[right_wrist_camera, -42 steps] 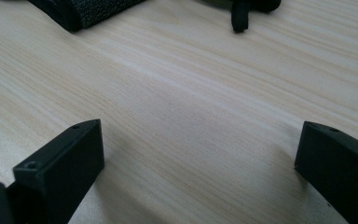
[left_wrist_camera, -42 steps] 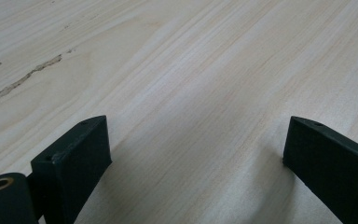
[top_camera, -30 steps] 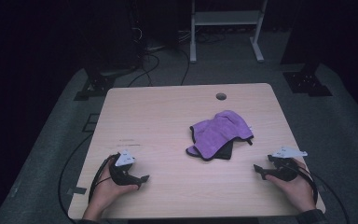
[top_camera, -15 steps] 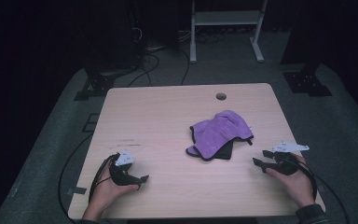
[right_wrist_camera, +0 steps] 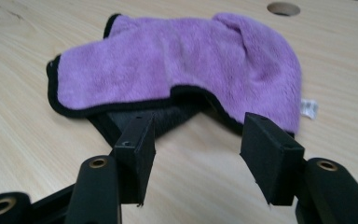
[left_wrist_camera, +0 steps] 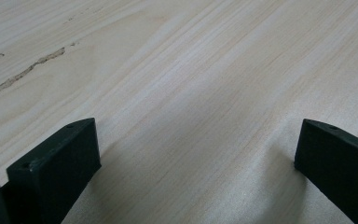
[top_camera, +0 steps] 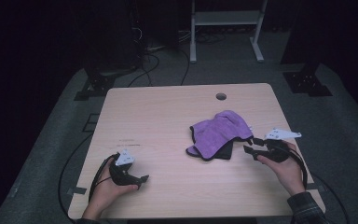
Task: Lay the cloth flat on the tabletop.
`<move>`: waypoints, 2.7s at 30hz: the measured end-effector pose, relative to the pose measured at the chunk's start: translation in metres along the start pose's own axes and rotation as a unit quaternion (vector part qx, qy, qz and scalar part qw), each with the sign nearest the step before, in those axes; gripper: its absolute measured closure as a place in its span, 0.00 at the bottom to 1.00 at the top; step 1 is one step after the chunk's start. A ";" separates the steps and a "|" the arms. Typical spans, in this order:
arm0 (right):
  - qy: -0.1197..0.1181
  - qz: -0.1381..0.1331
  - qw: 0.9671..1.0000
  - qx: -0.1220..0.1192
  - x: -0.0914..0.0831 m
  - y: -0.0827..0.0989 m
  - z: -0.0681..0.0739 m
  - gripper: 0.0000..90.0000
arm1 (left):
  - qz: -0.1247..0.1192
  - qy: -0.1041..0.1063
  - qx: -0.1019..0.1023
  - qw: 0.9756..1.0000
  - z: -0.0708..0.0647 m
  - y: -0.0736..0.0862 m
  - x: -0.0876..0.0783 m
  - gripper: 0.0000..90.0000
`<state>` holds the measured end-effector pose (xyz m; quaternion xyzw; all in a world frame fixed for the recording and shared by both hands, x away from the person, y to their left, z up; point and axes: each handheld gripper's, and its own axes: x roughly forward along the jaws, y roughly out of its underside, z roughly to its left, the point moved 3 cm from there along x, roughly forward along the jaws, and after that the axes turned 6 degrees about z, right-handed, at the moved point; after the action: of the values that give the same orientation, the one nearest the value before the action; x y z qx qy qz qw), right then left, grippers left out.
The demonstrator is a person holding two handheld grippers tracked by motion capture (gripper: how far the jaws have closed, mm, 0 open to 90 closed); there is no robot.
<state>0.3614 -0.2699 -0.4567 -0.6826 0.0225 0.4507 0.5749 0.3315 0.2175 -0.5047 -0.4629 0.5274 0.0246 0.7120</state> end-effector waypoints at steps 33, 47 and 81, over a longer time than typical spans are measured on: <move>-0.022 0.034 0.998 -0.042 0.081 -0.056 0.015 0.64 | -0.002 -0.001 -0.003 1.000 0.000 -0.001 0.001 0.00; -0.029 0.036 0.998 -0.036 0.059 -0.055 0.013 0.95 | -0.002 -0.002 -0.002 1.000 0.000 0.000 0.001 0.00; 0.063 0.063 0.996 0.016 -0.011 0.010 -0.051 0.73 | 0.000 -0.002 -0.002 1.000 0.000 0.000 0.000 0.00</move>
<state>0.3793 -0.3193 -0.4613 -0.6975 0.1086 0.4417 0.5537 0.3311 0.2173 -0.5046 -0.4643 0.5258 0.0265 0.7122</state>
